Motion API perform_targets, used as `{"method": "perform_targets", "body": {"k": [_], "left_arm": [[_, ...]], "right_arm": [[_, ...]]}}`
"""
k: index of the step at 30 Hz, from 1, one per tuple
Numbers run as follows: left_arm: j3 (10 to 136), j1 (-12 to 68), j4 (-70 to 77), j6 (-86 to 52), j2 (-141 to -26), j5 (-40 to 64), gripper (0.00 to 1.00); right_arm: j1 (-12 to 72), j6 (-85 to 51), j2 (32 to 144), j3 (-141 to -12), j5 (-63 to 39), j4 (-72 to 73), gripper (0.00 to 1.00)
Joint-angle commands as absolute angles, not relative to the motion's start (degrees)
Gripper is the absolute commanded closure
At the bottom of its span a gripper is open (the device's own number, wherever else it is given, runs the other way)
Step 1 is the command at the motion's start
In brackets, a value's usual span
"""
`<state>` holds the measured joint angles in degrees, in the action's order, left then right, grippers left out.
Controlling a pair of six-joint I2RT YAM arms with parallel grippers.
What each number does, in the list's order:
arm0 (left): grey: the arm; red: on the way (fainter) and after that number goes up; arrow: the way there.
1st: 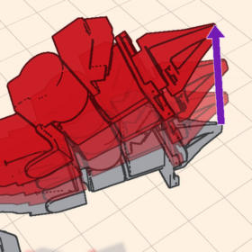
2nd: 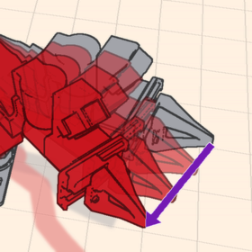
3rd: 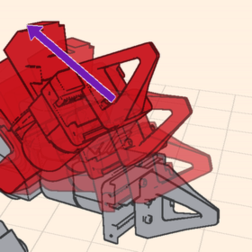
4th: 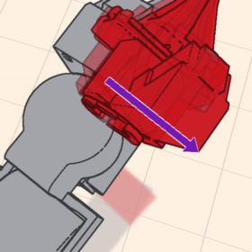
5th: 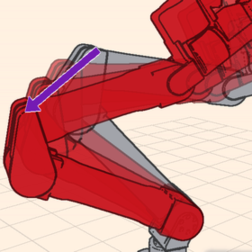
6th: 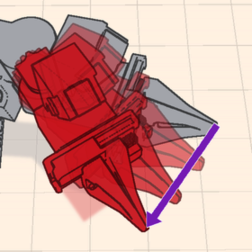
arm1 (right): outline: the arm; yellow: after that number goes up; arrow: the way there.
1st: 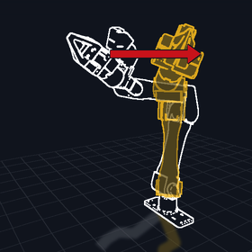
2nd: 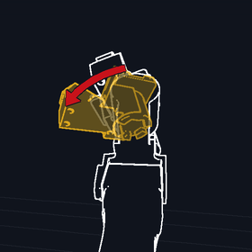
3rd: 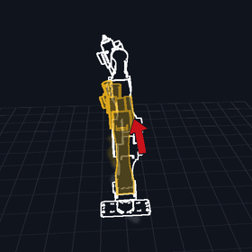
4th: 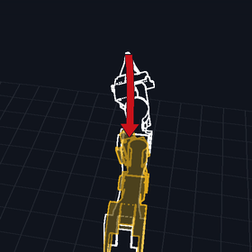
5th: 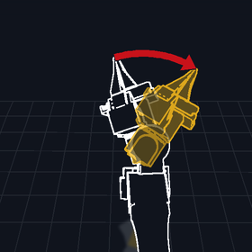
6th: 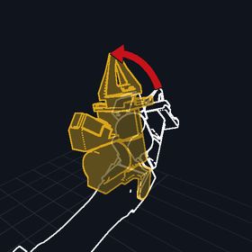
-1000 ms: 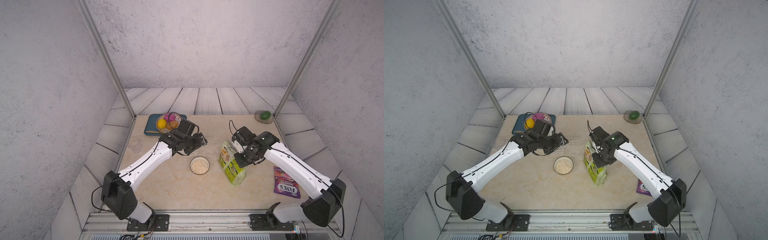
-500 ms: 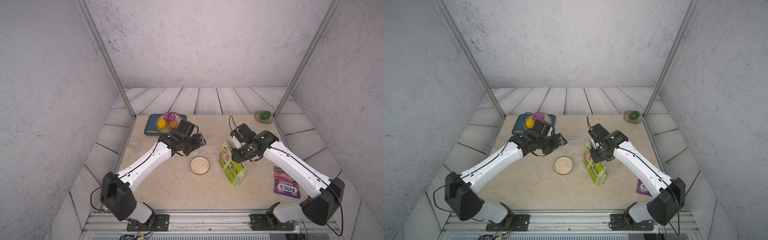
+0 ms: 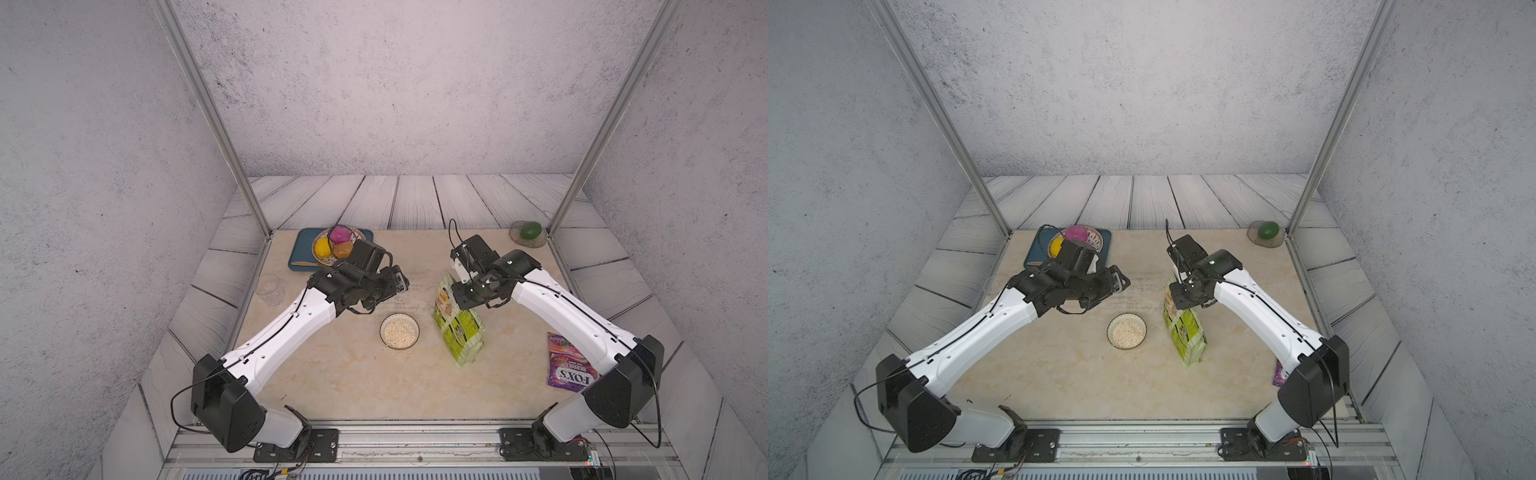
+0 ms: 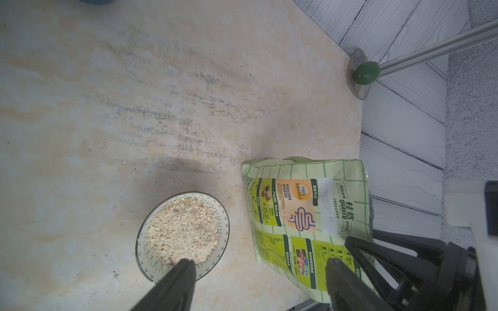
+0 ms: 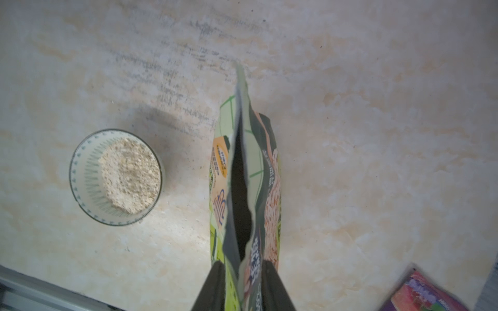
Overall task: Pour the oats into the breakfast bowl
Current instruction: Close the oats bag at the center of the board.
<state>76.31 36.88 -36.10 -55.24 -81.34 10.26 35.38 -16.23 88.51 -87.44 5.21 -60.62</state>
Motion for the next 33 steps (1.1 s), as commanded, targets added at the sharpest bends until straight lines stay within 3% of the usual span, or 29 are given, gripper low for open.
{"method": "perform_targets", "body": {"k": [1, 3, 5, 14, 16, 19, 20, 21, 22, 23, 31, 32, 33], "left_arm": [[75.5, 36.8, -37.3, -54.0, -79.9, 9.2, 0.18], [75.4, 36.7, -37.3, -54.0, -79.8, 9.0, 0.18], [75.3, 36.7, -37.3, -54.0, -79.7, 8.7, 0.18], [73.2, 36.7, -35.4, -54.2, -77.7, 8.6, 0.17], [72.3, 36.7, -34.5, -54.3, -76.9, 8.5, 0.16], [71.8, 36.7, -34.8, -54.6, -76.3, 7.5, 0.15], [71.9, 36.7, -35.0, -54.8, -76.2, 7.0, 0.15], [72.0, 36.7, -35.0, -55.1, -76.2, 6.8, 0.15], [72.1, 36.7, -34.9, -55.3, -76.3, 6.7, 0.15], [72.3, 36.7, -34.8, -55.6, -76.4, 6.6, 0.15], [73.1, 36.7, -36.0, -54.6, -75.4, 4.9, 0.15], [73.0, 36.7, -36.1, -54.5, -75.3, 4.8, 0.14], [73.0, 36.6, -36.2, -54.4, -75.1, 4.7, 0.14]], "right_arm": [[35.0, -16.0, 90.9, -88.8, 6.8, -59.1, 0.67], [34.9, -15.5, 92.3, -89.3, 6.9, -58.5, 0.76], [34.8, -15.0, 93.2, -90.1, 6.3, -58.1, 1.00], [34.8, -16.0, 90.4, -89.4, 4.8, -55.2, 0.99], [34.8, -16.4, 91.5, -90.1, 5.0, -55.6, 0.78], [34.7, -15.6, 94.2, -91.8, 6.1, -56.1, 0.70], [34.7, -15.1, 95.3, -92.5, 6.5, -56.1, 0.72], [34.7, -14.7, 96.4, -93.2, 6.7, -56.0, 0.80], [34.5, -14.3, 97.4, -93.8, 6.7, -55.9, 0.97], [34.4, -14.0, 98.1, -94.7, 6.6, -56.0, 1.00], [33.9, -15.2, 95.3, -93.9, 7.6, -51.9, 1.00], [33.6, -15.6, 95.5, -94.2, 7.1, -52.1, 0.98], [33.5, -15.8, 95.8, -94.4, 7.0, -52.1, 0.91]]}}
